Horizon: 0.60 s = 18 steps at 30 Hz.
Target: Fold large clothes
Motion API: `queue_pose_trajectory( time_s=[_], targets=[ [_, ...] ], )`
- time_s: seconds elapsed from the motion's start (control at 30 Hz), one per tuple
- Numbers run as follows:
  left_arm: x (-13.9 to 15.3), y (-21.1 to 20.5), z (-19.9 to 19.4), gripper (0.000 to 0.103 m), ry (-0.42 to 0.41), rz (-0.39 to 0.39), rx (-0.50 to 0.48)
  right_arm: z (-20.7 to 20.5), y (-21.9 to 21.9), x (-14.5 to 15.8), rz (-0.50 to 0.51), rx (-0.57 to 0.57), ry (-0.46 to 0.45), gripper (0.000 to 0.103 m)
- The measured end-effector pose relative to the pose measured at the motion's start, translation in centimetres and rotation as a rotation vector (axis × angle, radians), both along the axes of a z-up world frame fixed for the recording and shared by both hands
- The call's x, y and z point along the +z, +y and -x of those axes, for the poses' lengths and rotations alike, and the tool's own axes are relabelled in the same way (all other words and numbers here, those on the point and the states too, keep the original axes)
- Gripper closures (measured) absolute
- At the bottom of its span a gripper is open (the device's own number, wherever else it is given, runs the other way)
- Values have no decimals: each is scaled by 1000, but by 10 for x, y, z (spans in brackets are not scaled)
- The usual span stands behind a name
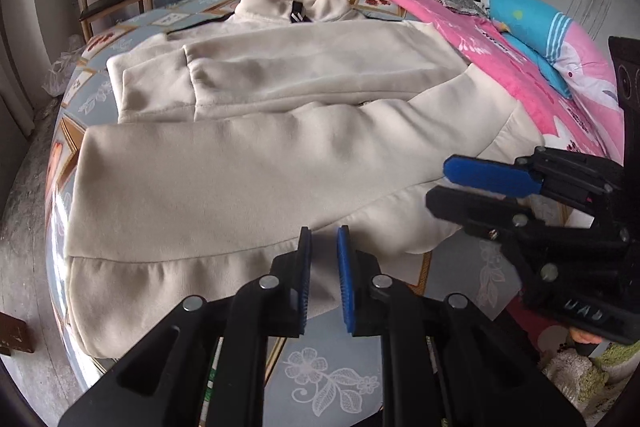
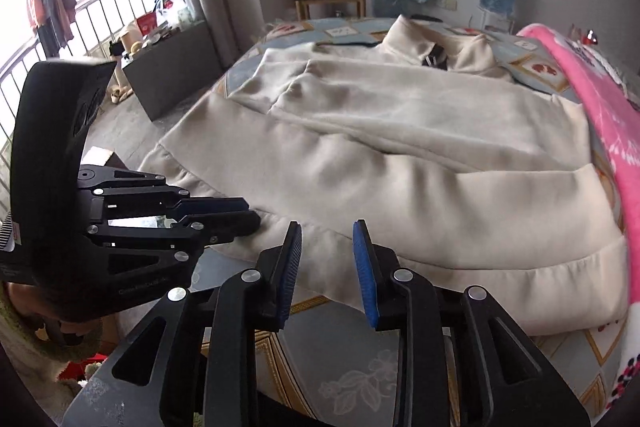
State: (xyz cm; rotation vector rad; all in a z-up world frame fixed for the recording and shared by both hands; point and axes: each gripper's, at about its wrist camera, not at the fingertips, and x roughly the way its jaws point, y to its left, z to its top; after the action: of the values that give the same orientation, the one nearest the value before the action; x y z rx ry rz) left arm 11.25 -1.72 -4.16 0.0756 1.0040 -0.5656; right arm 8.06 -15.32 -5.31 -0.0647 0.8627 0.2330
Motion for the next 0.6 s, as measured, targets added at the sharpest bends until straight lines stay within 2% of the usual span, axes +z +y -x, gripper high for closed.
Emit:
queue_pose_trajectory(
  time_s=[0.03,0.07,0.13,0.2,0.3,0.4,0.5,0.53,0.6],
  targets=[
    [-1,3,-1,90,5,30,9,-8,2,-13,33,-12,35,77],
    [-1,6,-2,90,18,47,15,-9,4,-20,48,-13,20,77],
    [1,11,0,90,28,50,29,-7,7,-17,77,-9,15,77],
    [9,15,5,90,1,31,39,-6,5,-8,39,-23,35,74],
    [19,29,10,90,-29,43,69,6,7,10,-52,30,-21,74],
    [20,47,8,90,-55,-8,150,8,23,10,-44,82,-40,74],
    [10,68,0,90,-24,-53,255,-6,33,-17,-43,91,45,74],
    [6,75,-3,90,-4,-51,275,-7,33,-21,-47,81,37,74],
    [1,87,-4,90,29,0,292,-8,34,-17,-53,78,57,74]
  ],
)
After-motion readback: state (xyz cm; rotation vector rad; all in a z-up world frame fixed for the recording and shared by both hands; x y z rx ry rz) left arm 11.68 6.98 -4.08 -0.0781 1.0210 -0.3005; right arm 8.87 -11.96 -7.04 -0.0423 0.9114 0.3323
